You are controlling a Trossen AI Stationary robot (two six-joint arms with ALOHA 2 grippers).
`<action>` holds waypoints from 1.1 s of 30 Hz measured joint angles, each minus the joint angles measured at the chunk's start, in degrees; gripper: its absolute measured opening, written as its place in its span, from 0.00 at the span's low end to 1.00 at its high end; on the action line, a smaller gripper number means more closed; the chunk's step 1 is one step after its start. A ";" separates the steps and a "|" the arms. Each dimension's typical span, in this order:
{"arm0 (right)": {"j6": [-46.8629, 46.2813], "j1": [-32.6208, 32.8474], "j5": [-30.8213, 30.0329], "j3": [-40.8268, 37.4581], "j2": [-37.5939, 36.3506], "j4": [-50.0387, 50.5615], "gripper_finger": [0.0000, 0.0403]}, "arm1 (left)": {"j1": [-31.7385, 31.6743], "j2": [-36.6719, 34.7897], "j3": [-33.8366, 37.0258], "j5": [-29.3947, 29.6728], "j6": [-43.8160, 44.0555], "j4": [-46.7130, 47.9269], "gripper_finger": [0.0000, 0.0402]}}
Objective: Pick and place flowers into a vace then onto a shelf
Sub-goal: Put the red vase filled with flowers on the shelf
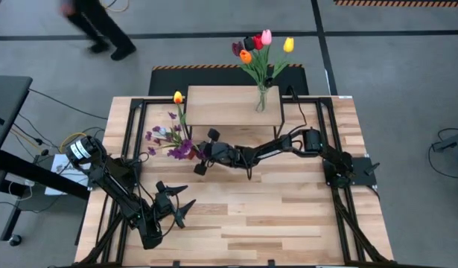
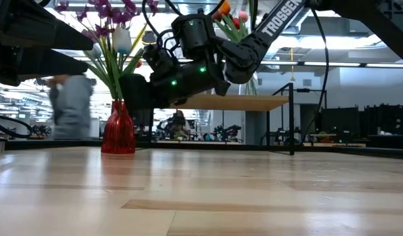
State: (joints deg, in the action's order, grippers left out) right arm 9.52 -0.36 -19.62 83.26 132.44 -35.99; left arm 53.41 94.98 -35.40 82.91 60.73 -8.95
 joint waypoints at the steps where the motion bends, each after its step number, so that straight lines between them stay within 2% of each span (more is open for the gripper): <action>1: -0.02 0.00 0.33 0.05 0.00 0.06 0.00 | 0.00 0.00 0.00 0.00 0.00 0.00 0.73; 6: 0.62 0.22 1.71 1.18 0.00 2.26 0.00 | -0.02 0.00 0.00 0.00 0.02 0.00 0.73; 9: 1.51 0.92 0.52 1.20 0.00 4.54 0.00 | -0.01 0.00 0.00 -0.02 -0.04 0.00 0.73; 14: 4.26 4.13 -5.56 1.20 0.00 9.60 0.00 | -0.02 0.00 0.00 -1.01 -2.35 -0.72 0.73; 18: 4.48 7.32 -9.18 1.20 0.00 14.48 0.00 | -0.02 0.00 0.00 -2.76 -8.18 -5.07 0.73; 21: 3.23 9.58 -14.52 1.20 0.00 19.61 0.00 | -0.02 0.00 -0.02 -2.93 -13.46 -9.42 0.73; 24: 0.53 11.64 -19.19 1.20 -0.02 25.82 0.00 | 0.16 0.00 -0.67 -1.42 -16.45 -10.60 0.73; 29: -5.52 14.32 -21.78 1.08 -0.34 33.79 0.00 | 3.56 -0.03 -1.46 6.84 -18.53 -10.32 0.69; 33: -8.67 15.99 -24.89 -4.56 -4.97 33.53 0.00 | 5.58 -2.14 -1.51 7.11 -20.86 -9.51 0.62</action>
State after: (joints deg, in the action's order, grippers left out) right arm 0.84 15.63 -44.50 78.70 127.47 -2.46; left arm 58.99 92.84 -36.91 90.02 39.87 -18.46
